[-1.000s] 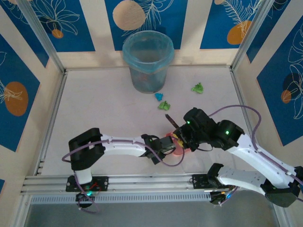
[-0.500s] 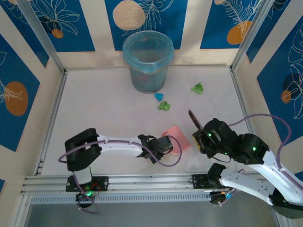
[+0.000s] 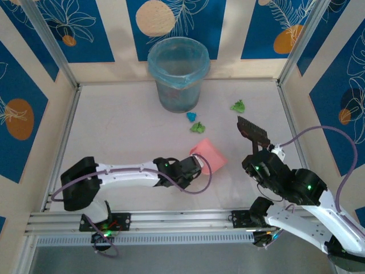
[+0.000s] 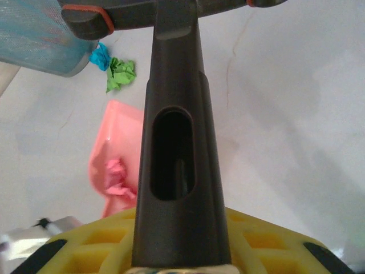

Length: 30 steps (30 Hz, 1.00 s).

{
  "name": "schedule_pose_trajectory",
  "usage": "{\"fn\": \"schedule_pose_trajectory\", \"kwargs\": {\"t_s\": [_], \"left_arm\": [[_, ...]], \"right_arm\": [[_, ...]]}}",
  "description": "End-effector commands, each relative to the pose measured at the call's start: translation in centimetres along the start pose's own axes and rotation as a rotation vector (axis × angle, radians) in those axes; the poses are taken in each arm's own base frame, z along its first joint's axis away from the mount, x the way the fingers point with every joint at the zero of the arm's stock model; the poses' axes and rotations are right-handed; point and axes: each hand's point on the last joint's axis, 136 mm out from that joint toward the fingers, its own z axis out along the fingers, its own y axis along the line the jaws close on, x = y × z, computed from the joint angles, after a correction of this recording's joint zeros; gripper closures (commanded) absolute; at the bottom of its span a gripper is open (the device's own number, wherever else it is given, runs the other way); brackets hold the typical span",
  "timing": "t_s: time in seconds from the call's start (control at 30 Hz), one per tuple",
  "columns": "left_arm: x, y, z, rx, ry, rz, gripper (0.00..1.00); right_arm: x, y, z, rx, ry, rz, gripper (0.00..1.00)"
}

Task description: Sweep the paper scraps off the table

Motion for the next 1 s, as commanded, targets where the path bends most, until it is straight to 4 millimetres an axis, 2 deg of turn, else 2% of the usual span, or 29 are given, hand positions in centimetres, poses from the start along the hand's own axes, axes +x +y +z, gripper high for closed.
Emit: {"fn": "schedule_pose_trajectory", "kwargs": {"t_s": [0.0,0.2,0.37,0.47,0.6,0.77,0.97], "left_arm": [[-1.5,2.5,-2.8,-0.035,-0.028,-0.124,1.00],[-4.9,6.5,-7.5,-0.090,-0.095,-0.281,1.00],[-9.1,10.7,-10.8,-0.133,-0.154,-0.400,1.00],[-12.1,12.9,-12.7,-0.140,-0.205,-0.447,1.00],[-16.3,15.9,-14.7,-0.123,-0.249,-0.501,1.00],[-21.1,19.2,-14.9,0.024,-0.270,-0.610,1.00],[-26.8,21.9,-13.3,0.432,-0.360,-0.862,1.00]], "right_arm": [[-1.7,-0.4,0.4,0.024,-0.110,-0.165,1.00],[-0.3,-1.1,1.4,0.037,-0.055,-0.264,1.00],[2.1,-1.4,2.3,0.006,0.046,-0.292,1.00],[3.9,-1.0,3.1,-0.029,0.119,-0.291,1.00],[6.0,-1.5,4.5,-0.033,0.194,-0.277,1.00],[8.4,-1.8,5.7,-0.057,0.279,-0.263,1.00],[9.7,-1.9,6.0,-0.073,0.331,-0.251,1.00]]}}
